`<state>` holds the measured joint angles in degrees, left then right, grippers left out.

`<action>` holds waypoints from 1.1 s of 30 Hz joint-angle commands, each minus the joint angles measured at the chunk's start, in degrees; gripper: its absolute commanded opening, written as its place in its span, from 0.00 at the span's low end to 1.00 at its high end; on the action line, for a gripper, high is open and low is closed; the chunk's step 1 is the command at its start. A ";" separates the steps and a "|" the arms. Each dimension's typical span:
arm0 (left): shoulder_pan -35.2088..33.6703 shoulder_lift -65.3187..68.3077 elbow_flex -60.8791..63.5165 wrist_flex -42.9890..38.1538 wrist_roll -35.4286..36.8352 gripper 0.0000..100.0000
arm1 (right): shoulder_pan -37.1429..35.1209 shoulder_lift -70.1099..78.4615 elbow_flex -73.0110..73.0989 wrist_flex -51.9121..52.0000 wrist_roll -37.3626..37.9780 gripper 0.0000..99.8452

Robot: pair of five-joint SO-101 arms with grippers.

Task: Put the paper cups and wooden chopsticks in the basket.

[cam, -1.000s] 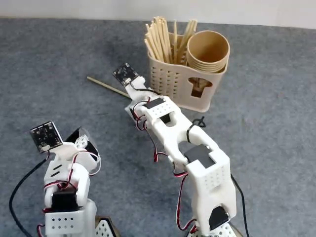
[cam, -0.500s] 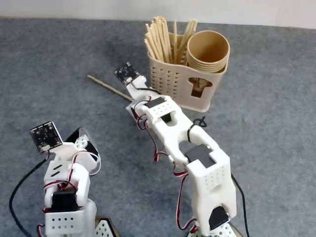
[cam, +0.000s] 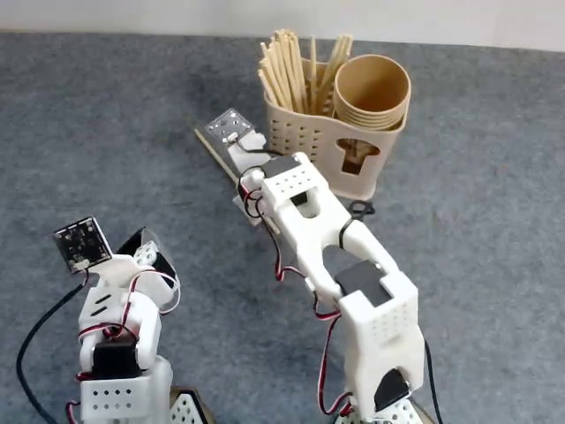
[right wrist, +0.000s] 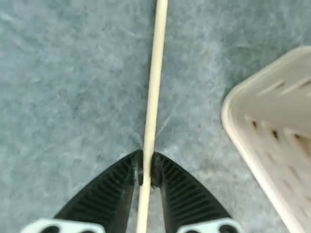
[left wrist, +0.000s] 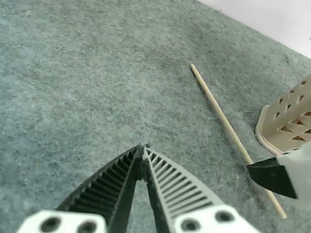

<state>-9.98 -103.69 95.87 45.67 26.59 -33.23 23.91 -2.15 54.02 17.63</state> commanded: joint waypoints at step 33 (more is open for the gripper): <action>0.48 -0.48 1.27 0.09 -0.26 0.00 | -6.73 4.09 -2.24 2.07 10.11 0.00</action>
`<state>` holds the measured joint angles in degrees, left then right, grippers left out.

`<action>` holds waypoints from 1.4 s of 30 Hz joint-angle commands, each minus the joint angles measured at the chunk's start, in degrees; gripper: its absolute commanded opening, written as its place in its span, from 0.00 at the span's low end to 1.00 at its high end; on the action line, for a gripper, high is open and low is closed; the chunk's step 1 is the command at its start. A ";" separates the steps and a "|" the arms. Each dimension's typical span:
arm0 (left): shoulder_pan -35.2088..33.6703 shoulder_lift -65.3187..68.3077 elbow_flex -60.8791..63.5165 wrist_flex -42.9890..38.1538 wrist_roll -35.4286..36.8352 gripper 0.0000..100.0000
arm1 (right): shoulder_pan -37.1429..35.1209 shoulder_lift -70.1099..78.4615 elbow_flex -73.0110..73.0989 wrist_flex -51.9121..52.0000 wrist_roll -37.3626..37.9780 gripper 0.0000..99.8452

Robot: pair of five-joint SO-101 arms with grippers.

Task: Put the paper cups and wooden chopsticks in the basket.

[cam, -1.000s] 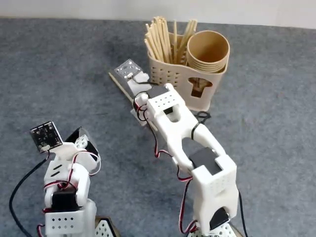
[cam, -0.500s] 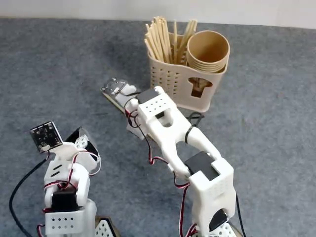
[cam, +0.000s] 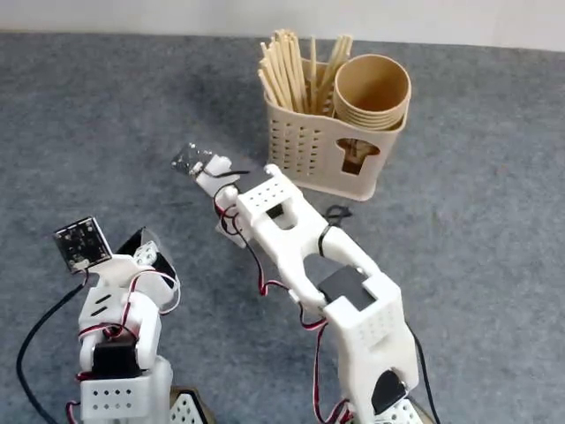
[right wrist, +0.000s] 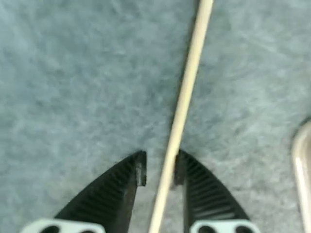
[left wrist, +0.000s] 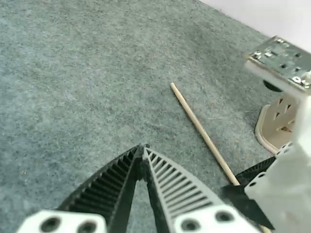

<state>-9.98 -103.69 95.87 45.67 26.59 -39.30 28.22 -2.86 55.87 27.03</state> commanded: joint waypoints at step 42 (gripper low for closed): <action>0.48 -0.57 1.27 0.09 -0.26 0.00 | 1.45 -77.58 43.47 -40.13 -13.36 0.01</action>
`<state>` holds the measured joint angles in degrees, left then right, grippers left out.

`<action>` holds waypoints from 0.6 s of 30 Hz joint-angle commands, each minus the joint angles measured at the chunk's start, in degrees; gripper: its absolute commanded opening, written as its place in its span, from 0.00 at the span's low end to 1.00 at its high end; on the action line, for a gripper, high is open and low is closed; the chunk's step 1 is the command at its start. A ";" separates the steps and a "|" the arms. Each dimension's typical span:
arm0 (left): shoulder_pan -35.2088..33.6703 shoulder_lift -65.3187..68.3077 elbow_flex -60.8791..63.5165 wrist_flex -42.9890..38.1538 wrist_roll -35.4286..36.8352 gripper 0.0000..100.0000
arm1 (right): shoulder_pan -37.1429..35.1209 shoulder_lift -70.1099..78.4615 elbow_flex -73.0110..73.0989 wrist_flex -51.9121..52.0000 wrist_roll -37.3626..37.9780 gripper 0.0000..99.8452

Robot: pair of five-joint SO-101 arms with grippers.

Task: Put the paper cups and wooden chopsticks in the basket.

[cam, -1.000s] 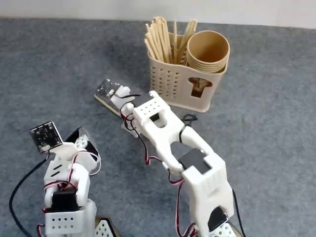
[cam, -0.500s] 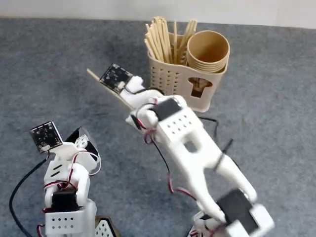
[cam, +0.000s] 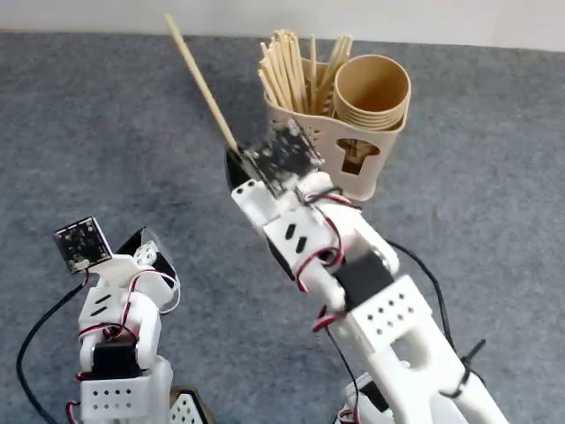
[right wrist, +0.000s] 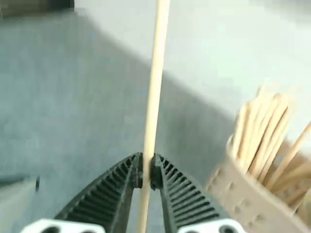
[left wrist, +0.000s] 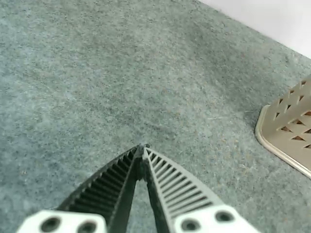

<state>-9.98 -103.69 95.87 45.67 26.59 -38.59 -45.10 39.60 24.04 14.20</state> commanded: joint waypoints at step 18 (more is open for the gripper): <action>0.48 -0.57 1.27 0.09 -0.26 0.00 | 13.93 2.77 6.46 -45.05 -0.44 0.01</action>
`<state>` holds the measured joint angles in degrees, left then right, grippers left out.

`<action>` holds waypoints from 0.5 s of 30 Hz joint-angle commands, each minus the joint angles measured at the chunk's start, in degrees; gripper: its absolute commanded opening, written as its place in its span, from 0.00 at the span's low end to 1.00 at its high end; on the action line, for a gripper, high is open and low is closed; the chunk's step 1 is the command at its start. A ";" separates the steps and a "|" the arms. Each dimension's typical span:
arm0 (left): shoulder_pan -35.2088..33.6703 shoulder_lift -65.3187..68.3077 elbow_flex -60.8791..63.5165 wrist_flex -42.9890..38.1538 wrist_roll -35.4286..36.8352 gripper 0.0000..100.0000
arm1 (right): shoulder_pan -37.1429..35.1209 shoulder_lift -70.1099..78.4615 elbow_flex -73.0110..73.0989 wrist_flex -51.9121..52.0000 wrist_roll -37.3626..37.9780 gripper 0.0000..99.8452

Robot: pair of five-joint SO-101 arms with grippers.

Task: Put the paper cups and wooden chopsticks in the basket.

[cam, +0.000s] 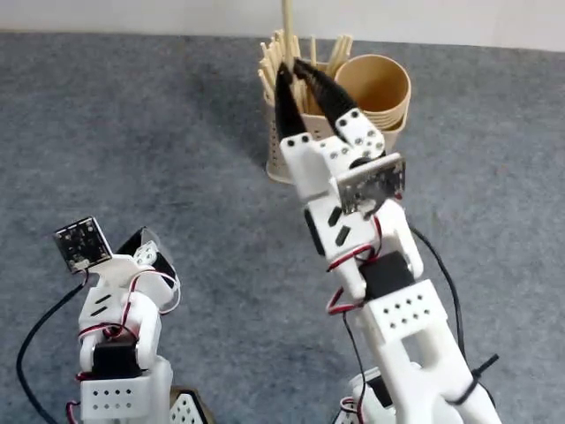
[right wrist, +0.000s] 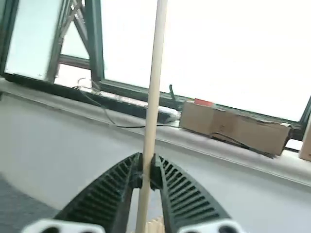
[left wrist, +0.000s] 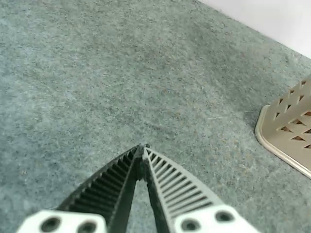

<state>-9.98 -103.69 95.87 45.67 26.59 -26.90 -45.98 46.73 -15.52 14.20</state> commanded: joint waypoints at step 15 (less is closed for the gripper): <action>0.48 -0.57 1.27 0.09 -0.26 0.00 | 8.84 33.27 -9.63 -19.30 -0.79 0.01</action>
<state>-9.98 -103.69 95.87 45.67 26.59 -19.08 -13.80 41.45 -33.19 14.11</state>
